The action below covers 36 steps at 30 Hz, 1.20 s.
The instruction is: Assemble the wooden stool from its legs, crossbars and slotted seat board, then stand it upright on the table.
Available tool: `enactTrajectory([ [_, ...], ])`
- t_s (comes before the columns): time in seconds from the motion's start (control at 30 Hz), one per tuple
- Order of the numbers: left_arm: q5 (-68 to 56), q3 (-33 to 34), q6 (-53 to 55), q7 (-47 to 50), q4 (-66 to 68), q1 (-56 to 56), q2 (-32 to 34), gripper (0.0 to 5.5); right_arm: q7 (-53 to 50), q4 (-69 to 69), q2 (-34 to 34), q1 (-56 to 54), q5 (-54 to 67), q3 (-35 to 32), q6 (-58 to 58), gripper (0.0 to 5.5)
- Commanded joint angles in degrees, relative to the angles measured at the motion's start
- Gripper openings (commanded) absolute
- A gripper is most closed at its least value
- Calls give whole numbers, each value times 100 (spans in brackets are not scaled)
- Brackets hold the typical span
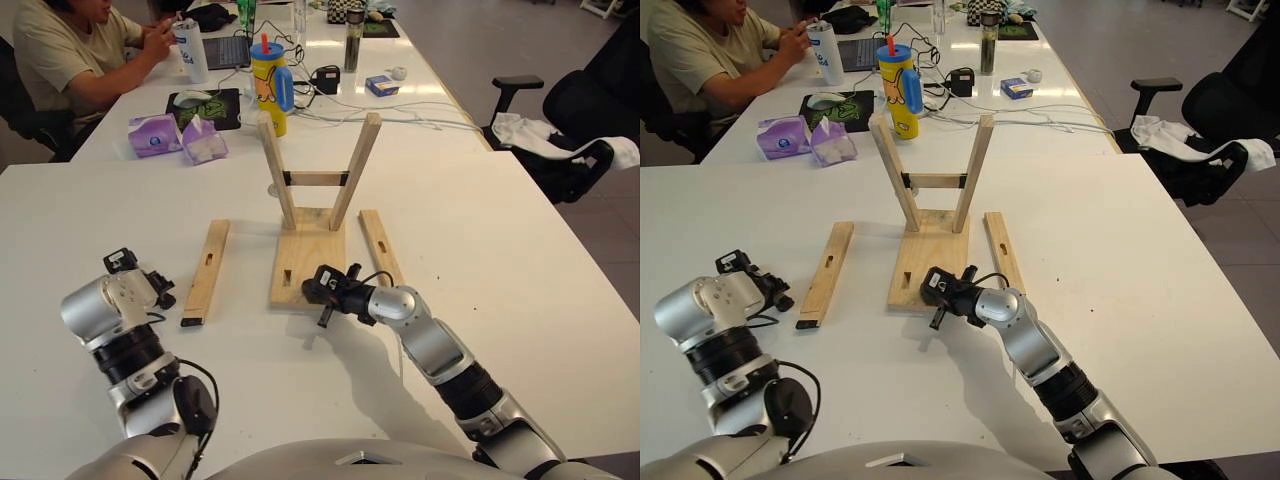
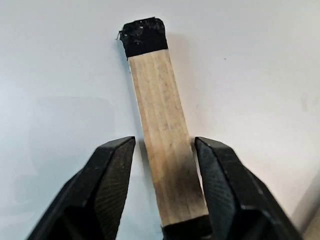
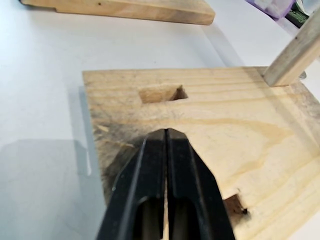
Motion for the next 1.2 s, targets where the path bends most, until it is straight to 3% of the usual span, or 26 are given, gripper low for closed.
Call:
enactTrajectory([
  [0.03, -32, -680, 365, -613, 937, 260, 803, 224, -196, -131, 144, 57, -29, -25, 208, 0],
  [0.13, -271, -1388, 335, -1313, 1303, 366, 1362, 224, -319, -135, 230, 66, -32, -22, 276, 0],
  [0.2, -349, -1507, 334, -1549, 1425, 489, 1432, 224, -361, -122, 226, 22, -103, 33, 295, 0],
  [0.4, -388, -788, 577, -1559, 989, 1079, 784, 224, -280, -91, 123, -58, -199, 92, 244, 0],
  [0.6, -478, -94, 727, -1589, 461, 1367, -44, 135, -180, -61, 31, -117, -269, 150, 239, 0],
  [0.8, -686, -836, 504, -2070, 404, 1664, 208, 131, -170, -52, 63, -144, -303, 221, 267, 0],
  [1.0, -532, -1802, -1431, -2742, 175, 1718, 833, 131, -733, -228, 586, -106, 114, -499, 102, 0],
  [1.2, -369, -2224, -3486, -3134, -777, 1622, 1081, 131, -592, -877, 1237, -253, 1829, -1860, 1107, 0],
])
